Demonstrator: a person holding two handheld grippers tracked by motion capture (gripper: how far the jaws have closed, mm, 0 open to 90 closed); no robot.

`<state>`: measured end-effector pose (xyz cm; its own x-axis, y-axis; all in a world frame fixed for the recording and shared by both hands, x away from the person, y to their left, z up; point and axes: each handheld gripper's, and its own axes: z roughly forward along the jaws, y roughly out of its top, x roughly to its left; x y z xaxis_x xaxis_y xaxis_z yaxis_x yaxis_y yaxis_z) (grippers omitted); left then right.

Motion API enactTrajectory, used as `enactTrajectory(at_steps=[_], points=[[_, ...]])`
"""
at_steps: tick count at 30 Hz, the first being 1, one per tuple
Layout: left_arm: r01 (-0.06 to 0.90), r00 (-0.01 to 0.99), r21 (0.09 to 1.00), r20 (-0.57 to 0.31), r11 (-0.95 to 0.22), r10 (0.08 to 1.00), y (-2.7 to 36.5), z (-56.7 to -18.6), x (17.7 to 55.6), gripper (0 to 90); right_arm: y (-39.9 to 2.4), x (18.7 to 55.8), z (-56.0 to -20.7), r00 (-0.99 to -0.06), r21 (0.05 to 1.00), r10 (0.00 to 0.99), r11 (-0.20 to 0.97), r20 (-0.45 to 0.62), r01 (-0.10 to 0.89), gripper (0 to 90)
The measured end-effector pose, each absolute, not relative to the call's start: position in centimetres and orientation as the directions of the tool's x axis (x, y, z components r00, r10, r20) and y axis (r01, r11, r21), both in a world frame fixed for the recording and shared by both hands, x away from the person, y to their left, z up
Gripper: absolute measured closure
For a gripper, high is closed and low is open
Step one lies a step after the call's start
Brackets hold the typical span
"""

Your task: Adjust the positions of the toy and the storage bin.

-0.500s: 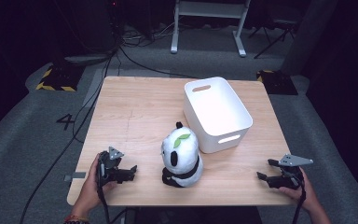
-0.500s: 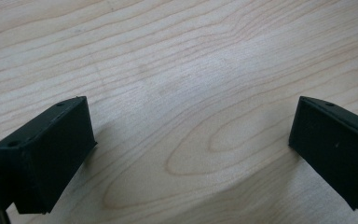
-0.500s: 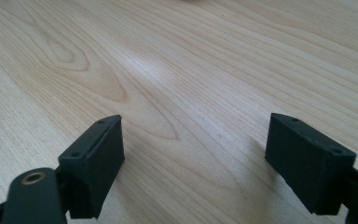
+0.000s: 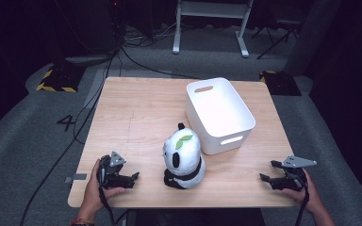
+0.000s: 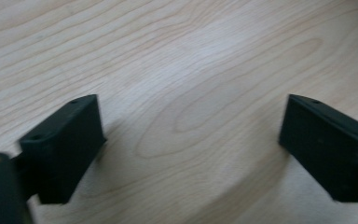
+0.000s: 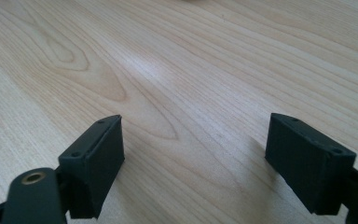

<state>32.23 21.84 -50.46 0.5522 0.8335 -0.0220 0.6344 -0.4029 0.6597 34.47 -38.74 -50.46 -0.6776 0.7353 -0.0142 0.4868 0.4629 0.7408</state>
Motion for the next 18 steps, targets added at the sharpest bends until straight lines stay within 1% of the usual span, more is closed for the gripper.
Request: enactTrajectory(at_steps=[2,3,4,5,7,8,12,13,15,16,18], points=[[0.615,0.571,0.67,-0.016,-0.415,0.821,21.5,-50.3,31.8,20.2,-38.7,34.5,-50.5,-0.678,0.741,0.735,0.464,-0.015,0.486,19.3],[0.609,0.58,0.664,0.0,-0.434,0.815,21.2,-50.1,31.6,20.2,-38.7,34.5,-50.5,-0.679,0.741,0.734,0.464,-0.015,0.486,19.2],[0.603,0.597,0.659,0.0,-0.449,0.802,20.7,-50.0,31.2,14.6,-38.7,34.5,-50.5,-0.679,0.741,0.734,0.464,-0.015,0.486,19.1],[0.603,0.597,0.659,0.0,-0.449,0.802,20.7,-50.0,31.2,17.4,-38.7,34.5,-50.5,-0.679,0.741,0.734,0.464,-0.015,0.486,19.1],[0.594,0.611,0.665,-0.008,-0.452,0.792,20.2,-49.7,30.7,18.3,-38.7,34.5,-50.5,-0.679,0.741,0.734,0.464,-0.014,0.486,19.1],[0.59,0.615,0.669,-0.01,-0.452,0.788,20.1,-49.5,30.6,15.4,-38.7,34.5,-50.5,-0.679,0.741,0.734,0.464,-0.015,0.485,19.1],[0.574,0.63,0.674,-0.001,-0.465,0.777,19.1,-48.7,30.2,16.6,-38.7,34.5,-50.5,-0.678,0.741,0.735,0.463,-0.015,0.486,19.1],[0.543,0.651,0.682,0.028,-0.491,0.759,18.4,-48.4,30.0,15.7,-38.7,34.5,-50.5,-0.677,0.742,0.736,0.463,-0.015,0.486,19.1],[0.547,0.658,0.68,0.012,-0.489,0.753,18.0,-48.3,29.9,16.4,-38.7,34.5,-50.5,-0.677,0.742,0.736,0.462,-0.016,0.485,19.1],[0.522,0.677,0.68,0.037,-0.515,0.735,17.3,-48.0,29.7,16.2,-38.7,34.5,-50.5,-0.677,0.742,0.736,0.462,-0.016,0.485,19.0],[0.512,0.689,0.685,0.034,-0.519,0.724,16.8,-47.9,29.6,16.4,-38.7,34.5,-50.5,-0.677,0.742,0.736,0.462,-0.016,0.486,19.1]])
